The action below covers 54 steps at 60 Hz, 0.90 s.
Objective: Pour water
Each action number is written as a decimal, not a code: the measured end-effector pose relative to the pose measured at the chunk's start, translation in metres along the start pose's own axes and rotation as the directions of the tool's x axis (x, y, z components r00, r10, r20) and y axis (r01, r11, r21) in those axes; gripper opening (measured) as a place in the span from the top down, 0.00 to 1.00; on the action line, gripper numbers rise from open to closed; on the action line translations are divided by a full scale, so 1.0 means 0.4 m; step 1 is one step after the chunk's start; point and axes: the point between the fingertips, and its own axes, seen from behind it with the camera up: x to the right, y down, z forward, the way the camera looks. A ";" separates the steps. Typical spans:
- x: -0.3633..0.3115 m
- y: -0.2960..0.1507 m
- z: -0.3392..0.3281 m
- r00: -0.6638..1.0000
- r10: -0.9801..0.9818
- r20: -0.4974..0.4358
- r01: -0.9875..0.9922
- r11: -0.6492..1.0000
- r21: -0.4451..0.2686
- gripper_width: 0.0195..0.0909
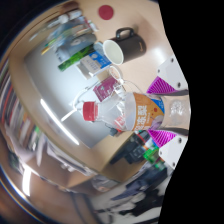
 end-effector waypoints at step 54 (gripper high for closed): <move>0.010 -0.234 0.051 0.081 0.987 0.141 -0.969 0.111 -0.219 0.64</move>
